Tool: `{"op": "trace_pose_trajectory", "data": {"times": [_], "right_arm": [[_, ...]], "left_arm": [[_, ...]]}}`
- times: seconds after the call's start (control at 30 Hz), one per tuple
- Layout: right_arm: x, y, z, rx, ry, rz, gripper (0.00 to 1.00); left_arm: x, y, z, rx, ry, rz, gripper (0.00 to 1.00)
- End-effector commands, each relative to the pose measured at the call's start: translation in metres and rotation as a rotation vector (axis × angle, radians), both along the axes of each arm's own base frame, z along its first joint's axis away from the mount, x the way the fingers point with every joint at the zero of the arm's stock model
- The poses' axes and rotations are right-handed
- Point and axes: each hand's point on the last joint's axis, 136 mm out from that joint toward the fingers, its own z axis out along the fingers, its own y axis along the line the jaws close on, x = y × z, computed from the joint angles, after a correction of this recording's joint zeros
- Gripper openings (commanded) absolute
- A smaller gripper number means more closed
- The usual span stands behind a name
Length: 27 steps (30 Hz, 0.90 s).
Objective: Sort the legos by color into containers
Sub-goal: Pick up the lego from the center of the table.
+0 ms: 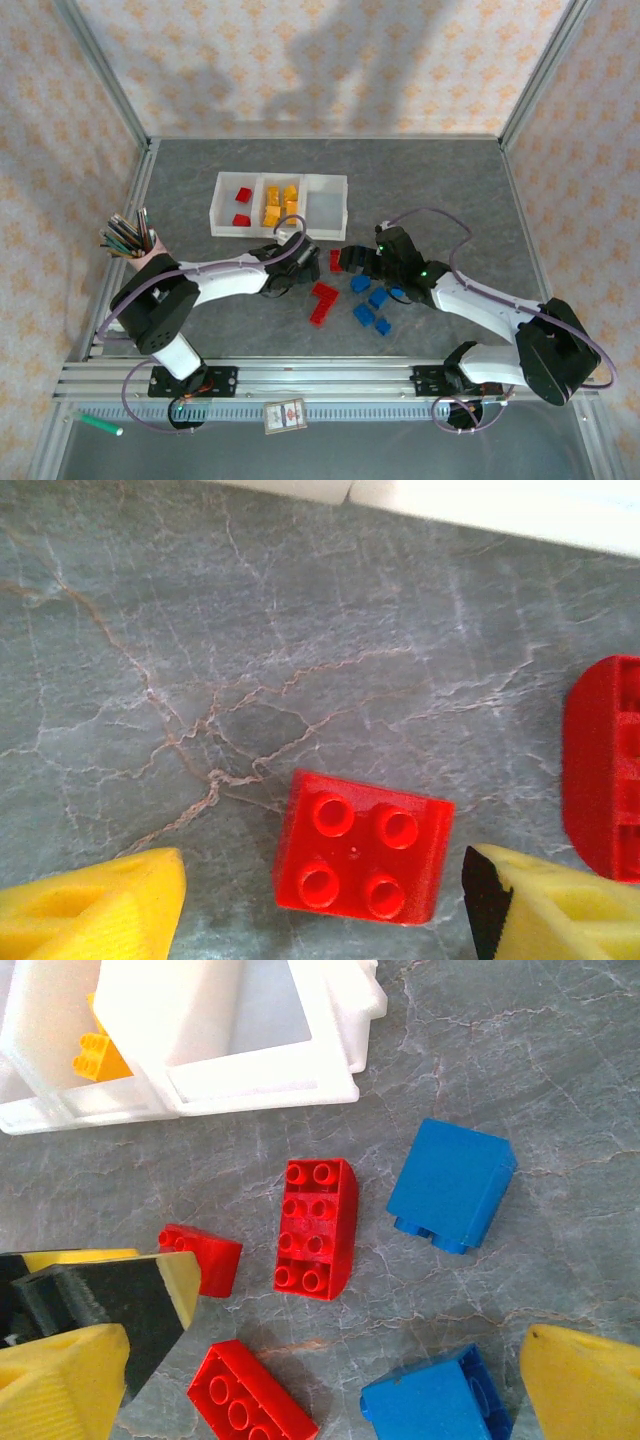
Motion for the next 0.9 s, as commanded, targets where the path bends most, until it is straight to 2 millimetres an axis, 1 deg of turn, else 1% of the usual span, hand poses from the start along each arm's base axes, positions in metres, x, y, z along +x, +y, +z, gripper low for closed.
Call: {"op": "trace_pose_trajectory", "data": {"times": [0.0, 0.1, 0.2, 0.33, 0.4, 0.47, 0.6, 0.63, 0.7, 0.8, 0.87], "right_arm": [[0.002, -0.002, 0.002, -0.007, -0.018, 0.004, 1.00], [0.002, -0.002, 0.001, -0.011, -0.015, 0.005, 1.00], [0.002, -0.002, 0.000, -0.013, -0.016, 0.005, 1.00], [0.003, 0.000, -0.001, -0.016, -0.011, 0.008, 1.00], [0.004, 0.001, 0.001, -0.011, -0.014, 0.009, 1.00], [0.004, 0.001, 0.002, -0.011, -0.016, 0.010, 1.00], [0.004, 0.001, 0.001, -0.016, -0.015, 0.011, 1.00], [0.004, 0.001, 0.000, -0.017, -0.014, 0.011, 1.00], [0.004, 0.003, 0.002, -0.014, -0.015, 0.022, 1.00], [0.005, 0.008, 0.005, -0.009, -0.016, 0.051, 1.00], [0.004, 0.014, 0.007, 0.002, -0.013, 0.083, 1.00]], "left_arm": [[0.003, -0.001, -0.010, 0.055, 0.040, -0.010, 0.76], [0.006, -0.007, -0.013, 0.043, 0.035, -0.022, 0.75], [0.005, -0.007, -0.021, 0.060, 0.055, -0.037, 0.73], [0.004, -0.003, -0.031, 0.098, 0.072, -0.040, 0.66], [0.005, -0.006, -0.030, 0.084, 0.067, -0.047, 0.61], [0.006, -0.007, -0.028, 0.085, 0.061, -0.053, 0.58], [0.007, 0.004, -0.027, 0.127, 0.053, -0.039, 0.51], [0.007, 0.005, -0.026, 0.125, 0.053, -0.035, 0.49], [0.008, 0.005, -0.019, 0.113, 0.040, -0.032, 0.48], [0.008, 0.006, -0.003, 0.082, 0.008, -0.018, 0.48], [0.009, 0.011, 0.008, 0.070, -0.010, -0.002, 0.48]]}}
